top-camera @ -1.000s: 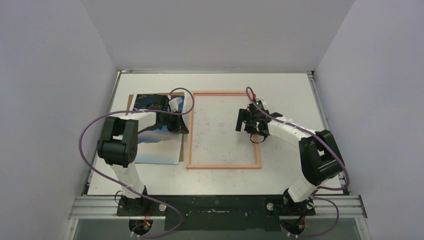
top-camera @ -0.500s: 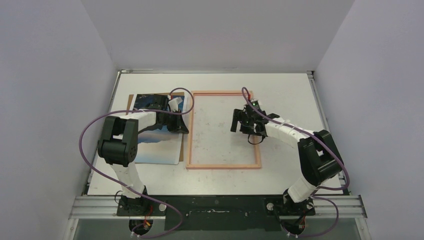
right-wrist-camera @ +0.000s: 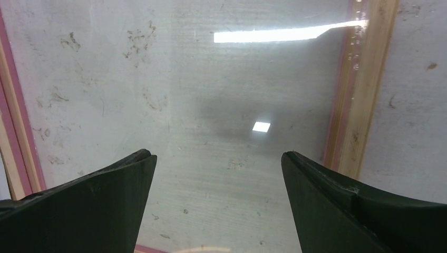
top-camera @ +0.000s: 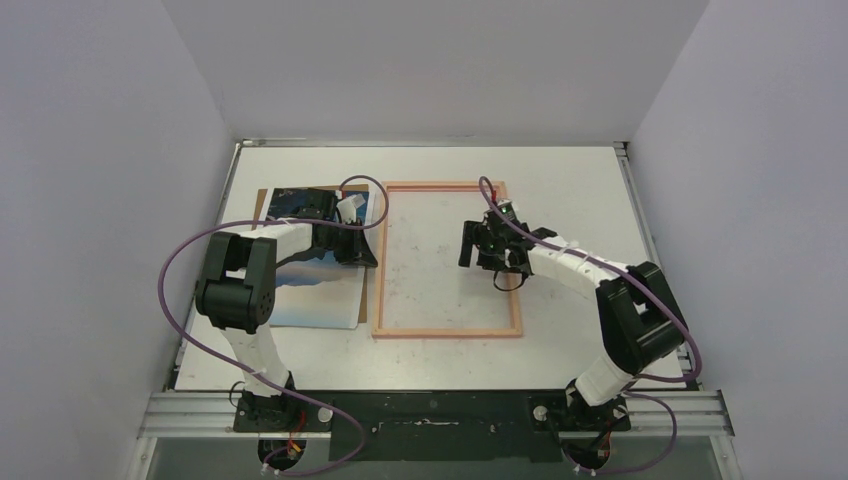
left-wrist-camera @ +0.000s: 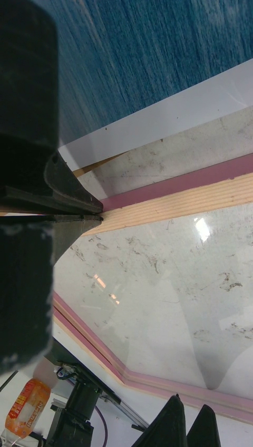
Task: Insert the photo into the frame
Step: Place the photo frame item in the photo frame.
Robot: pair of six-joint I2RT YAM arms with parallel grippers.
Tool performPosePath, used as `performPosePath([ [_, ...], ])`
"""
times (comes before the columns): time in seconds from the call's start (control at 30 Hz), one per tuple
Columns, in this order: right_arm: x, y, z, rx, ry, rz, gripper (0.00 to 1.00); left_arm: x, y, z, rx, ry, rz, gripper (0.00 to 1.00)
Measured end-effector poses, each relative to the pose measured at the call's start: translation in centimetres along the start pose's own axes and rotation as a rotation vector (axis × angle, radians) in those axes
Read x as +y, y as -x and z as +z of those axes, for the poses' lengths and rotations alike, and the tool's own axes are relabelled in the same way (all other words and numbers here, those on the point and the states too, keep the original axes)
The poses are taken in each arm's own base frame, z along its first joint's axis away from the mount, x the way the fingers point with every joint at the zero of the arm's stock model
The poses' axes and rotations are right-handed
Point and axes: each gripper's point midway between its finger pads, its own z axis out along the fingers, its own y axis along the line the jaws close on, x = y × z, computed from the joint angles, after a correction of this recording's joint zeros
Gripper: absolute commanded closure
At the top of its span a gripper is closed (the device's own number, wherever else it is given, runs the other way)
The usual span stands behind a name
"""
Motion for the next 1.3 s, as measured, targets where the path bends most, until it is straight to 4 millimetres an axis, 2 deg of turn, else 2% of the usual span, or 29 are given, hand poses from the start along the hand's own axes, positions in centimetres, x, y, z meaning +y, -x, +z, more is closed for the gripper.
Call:
performPosePath([
  [0.13, -1.0, 0.9, -1.1, -0.015, -0.021, 0.023, 0.07, 0.0, 0.0, 0.0, 0.000, 0.000, -0.001, 1.00],
  [0.27, -1.7, 2.2, -3.3, -0.069, -0.015, 0.055, 0.07, 0.0, 0.0, 0.0, 0.000, -0.001, -0.001, 1.00],
  [0.33, -1.8, 2.0, -4.3, -0.087, -0.005, 0.064, 0.06, 0.0, 0.0, 0.0, 0.001, -0.001, -0.001, 1.00],
  [0.4, -2.3, 0.8, -5.0, -0.083, -0.001, 0.074, 0.06, 0.0, 0.0, 0.0, 0.001, -0.001, -0.001, 1.00],
  [0.6, -3.9, -2.9, -4.2, -0.004, -0.035, 0.094, 0.06, 0.0, 0.0, 0.0, 0.001, -0.001, -0.001, 1.00],
  [0.67, -4.1, -3.5, -4.0, 0.013, -0.041, 0.101, 0.06, 0.0, 0.0, 0.0, 0.001, -0.001, -0.001, 1.00],
  [0.9, -4.1, -3.9, -3.4, 0.030, -0.041, 0.107, 0.05, 0.0, 0.0, 0.0, 0.000, -0.002, -0.002, 1.00],
  [1.3, -2.5, -3.3, -2.8, 0.024, 0.033, 0.135, 0.04, 0.0, 0.0, 0.0, 0.001, -0.003, -0.002, 1.00],
])
